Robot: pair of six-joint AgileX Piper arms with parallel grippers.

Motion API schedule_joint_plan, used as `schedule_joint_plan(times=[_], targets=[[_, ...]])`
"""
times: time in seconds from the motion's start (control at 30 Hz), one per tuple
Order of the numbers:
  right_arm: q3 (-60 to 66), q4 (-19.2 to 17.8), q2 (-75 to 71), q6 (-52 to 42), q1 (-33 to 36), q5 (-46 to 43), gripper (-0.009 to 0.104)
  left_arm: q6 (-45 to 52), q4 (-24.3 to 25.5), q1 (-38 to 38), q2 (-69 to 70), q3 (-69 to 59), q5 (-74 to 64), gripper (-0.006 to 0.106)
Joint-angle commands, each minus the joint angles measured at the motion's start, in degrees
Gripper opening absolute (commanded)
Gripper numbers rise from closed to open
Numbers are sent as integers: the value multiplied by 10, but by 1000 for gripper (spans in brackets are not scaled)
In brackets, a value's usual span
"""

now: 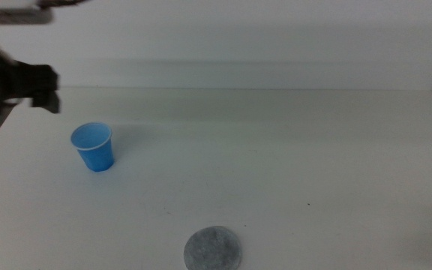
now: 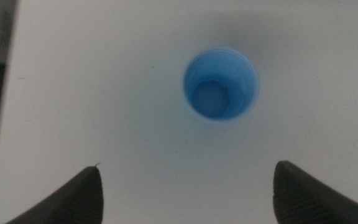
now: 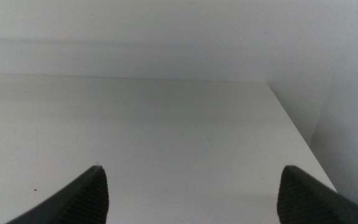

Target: Place an empty cup on a cup mat.

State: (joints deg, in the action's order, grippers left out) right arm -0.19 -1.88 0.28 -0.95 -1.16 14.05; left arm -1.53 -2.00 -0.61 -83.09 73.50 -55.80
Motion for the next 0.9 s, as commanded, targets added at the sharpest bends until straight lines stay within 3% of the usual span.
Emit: schedule_joint_plan(times=[0.0,0.43,0.53,0.63,0.8,0.87], targets=[[2,-3,-3,-2,1,-4,93,1,-12,0,-71,37,-8,94],[2,-3,-3,-2,1,-4,93,15,-15,0,-303,107,79,94],[2,-3,-3,-2,1,-4,93,26,-15,0,-321,107,93,89],[2,-3,-3,-2,1,-4,93,26,-19,1,-325,107,92,67],[2,-3,-3,-2,1,-4,93,28,-52,1,-310,107,68,1],[2,-3,-3,-2,1,-4,93,50,-65,-8,-280,95,60,-2]])
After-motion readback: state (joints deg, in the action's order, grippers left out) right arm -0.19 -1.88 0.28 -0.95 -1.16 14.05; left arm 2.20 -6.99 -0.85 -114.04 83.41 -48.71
